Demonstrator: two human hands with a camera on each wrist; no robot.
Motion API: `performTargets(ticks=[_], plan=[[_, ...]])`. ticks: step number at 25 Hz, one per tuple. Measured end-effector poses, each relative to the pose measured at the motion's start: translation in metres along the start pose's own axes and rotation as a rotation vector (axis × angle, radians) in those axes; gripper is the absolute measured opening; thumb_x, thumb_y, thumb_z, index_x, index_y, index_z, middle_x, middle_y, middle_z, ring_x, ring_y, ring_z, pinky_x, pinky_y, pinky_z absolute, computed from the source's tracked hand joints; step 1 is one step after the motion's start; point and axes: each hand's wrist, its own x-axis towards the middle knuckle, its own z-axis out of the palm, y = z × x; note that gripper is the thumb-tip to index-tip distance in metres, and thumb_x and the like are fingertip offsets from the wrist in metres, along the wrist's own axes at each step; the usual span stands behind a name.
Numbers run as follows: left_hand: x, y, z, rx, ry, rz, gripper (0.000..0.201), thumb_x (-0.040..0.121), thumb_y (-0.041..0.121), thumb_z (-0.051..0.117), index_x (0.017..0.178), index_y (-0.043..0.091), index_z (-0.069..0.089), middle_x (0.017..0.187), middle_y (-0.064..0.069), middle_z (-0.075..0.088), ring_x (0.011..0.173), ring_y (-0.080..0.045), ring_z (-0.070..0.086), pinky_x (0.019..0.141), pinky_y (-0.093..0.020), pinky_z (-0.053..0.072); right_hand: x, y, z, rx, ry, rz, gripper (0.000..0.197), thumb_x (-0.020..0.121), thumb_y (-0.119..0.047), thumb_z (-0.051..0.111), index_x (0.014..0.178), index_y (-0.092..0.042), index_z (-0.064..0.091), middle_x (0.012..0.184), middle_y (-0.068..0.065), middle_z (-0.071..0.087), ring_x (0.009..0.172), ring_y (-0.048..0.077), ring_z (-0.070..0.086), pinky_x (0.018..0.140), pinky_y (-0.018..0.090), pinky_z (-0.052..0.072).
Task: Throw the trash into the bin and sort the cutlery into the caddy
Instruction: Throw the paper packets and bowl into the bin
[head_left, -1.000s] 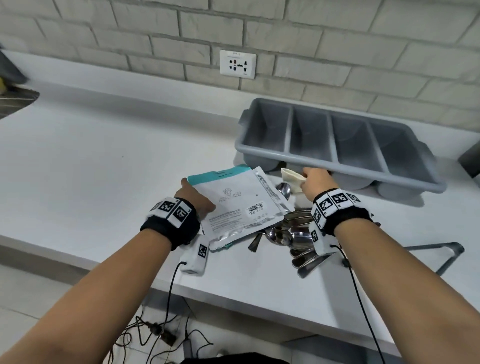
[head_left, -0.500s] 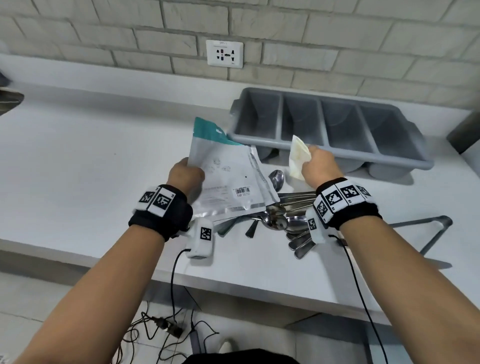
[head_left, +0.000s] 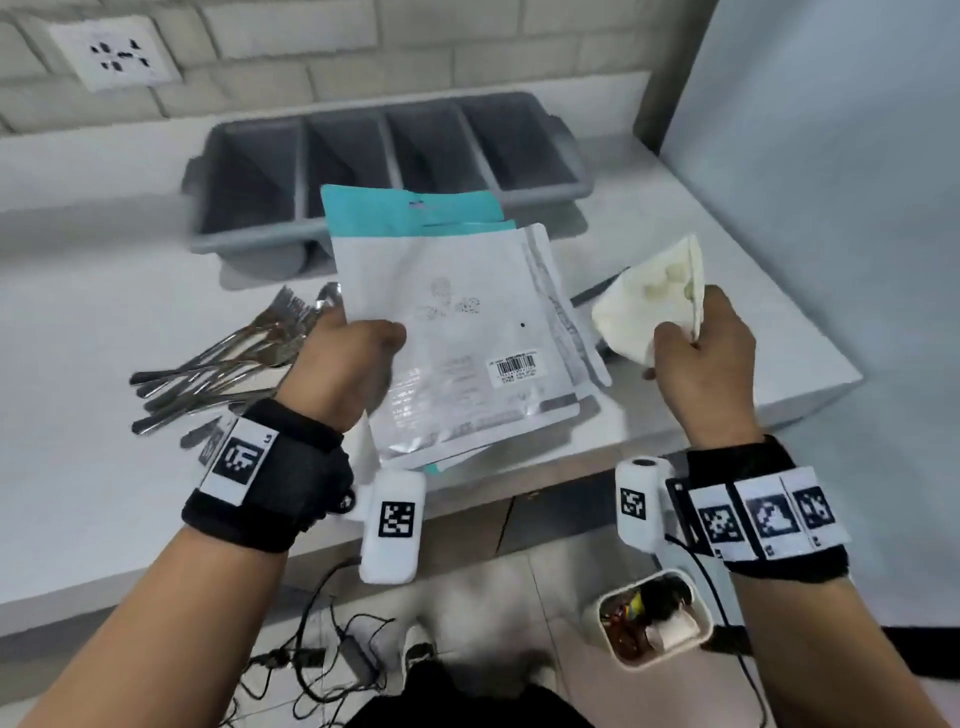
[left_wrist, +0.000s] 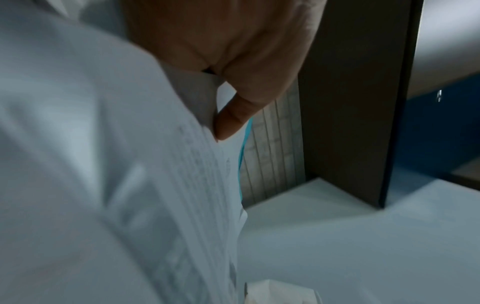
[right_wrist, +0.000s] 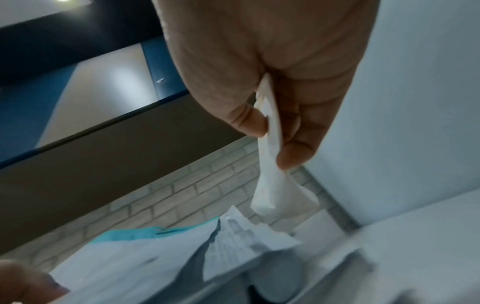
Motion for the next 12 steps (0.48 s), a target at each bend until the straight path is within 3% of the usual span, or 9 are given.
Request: performTargets(ticks=[2, 3, 5, 6, 7, 9, 12], plan=[[-0.005, -0.018, 0.056, 0.003, -0.149, -0.053, 0.033, 0.067, 0.002, 0.055, 0.1, 0.0, 0.059, 0.089, -0.014, 0.049, 0.072, -0.028, 0.047, 0.066, -0.036, 0.037, -0.012, 0.037, -0.047, 0.011, 0.142, 0.092, 0.037, 0.072, -0.011, 0.04, 0.105, -0.003, 0.055, 0.087, 0.002, 0.059, 0.083, 0.024, 0.056, 0.075, 0.042, 0.054], [-0.01, -0.028, 0.084, 0.034, -0.223, -0.069, 0.037, 0.066, 0.003, 0.054, 0.103, -0.001, 0.059, 0.09, -0.013, 0.049, 0.073, -0.029, 0.045, 0.064, -0.035, 0.036, -0.019, 0.057, -0.069, 0.003, 0.211, 0.137, 0.039, 0.072, -0.011, 0.04, 0.107, -0.003, 0.055, 0.091, 0.003, 0.059, 0.084, 0.024, 0.056, 0.075, 0.041, 0.054], [-0.02, -0.052, 0.135, 0.093, -0.353, -0.088, 0.033, 0.072, -0.003, 0.051, 0.103, 0.003, 0.059, 0.077, -0.011, 0.058, 0.061, -0.025, 0.053, 0.056, -0.022, 0.042, -0.032, 0.1, -0.105, -0.014, 0.307, 0.225, 0.039, 0.071, -0.01, 0.04, 0.107, -0.001, 0.053, 0.091, 0.007, 0.058, 0.082, 0.03, 0.06, 0.073, 0.048, 0.056], [-0.025, -0.068, 0.158, 0.102, -0.411, -0.108, 0.035, 0.073, -0.007, 0.048, 0.105, 0.003, 0.058, 0.077, -0.011, 0.067, 0.064, -0.023, 0.063, 0.059, -0.021, 0.05, -0.04, 0.12, -0.12, -0.038, 0.32, 0.271, 0.04, 0.07, -0.01, 0.04, 0.106, 0.0, 0.053, 0.089, 0.008, 0.057, 0.08, 0.034, 0.061, 0.071, 0.052, 0.056], [-0.028, -0.08, 0.175, 0.128, -0.453, -0.103, 0.041, 0.07, -0.007, 0.048, 0.109, 0.004, 0.058, 0.089, -0.009, 0.072, 0.077, -0.023, 0.07, 0.07, -0.027, 0.057, -0.046, 0.139, -0.128, -0.068, 0.305, 0.316, 0.041, 0.069, -0.011, 0.04, 0.106, 0.001, 0.052, 0.089, 0.01, 0.057, 0.079, 0.037, 0.062, 0.069, 0.052, 0.056], [-0.034, -0.114, 0.214, 0.319, -0.497, -0.081, 0.053, 0.065, 0.002, 0.05, 0.117, 0.012, 0.058, 0.112, -0.01, 0.069, 0.102, -0.027, 0.066, 0.092, -0.043, 0.053, -0.061, 0.181, -0.146, -0.155, 0.251, 0.473, 0.04, 0.07, -0.009, 0.042, 0.108, -0.001, 0.051, 0.093, 0.016, 0.059, 0.085, 0.043, 0.063, 0.073, 0.052, 0.056], [-0.04, -0.165, 0.257, 0.618, -0.498, -0.054, 0.049, 0.08, 0.001, 0.05, 0.127, 0.014, 0.052, 0.122, -0.011, 0.063, 0.11, -0.027, 0.06, 0.098, -0.038, 0.049, -0.089, 0.236, -0.152, -0.212, 0.181, 0.693, 0.038, 0.077, 0.002, 0.048, 0.115, 0.002, 0.05, 0.112, 0.026, 0.061, 0.104, 0.041, 0.057, 0.087, 0.041, 0.05]])
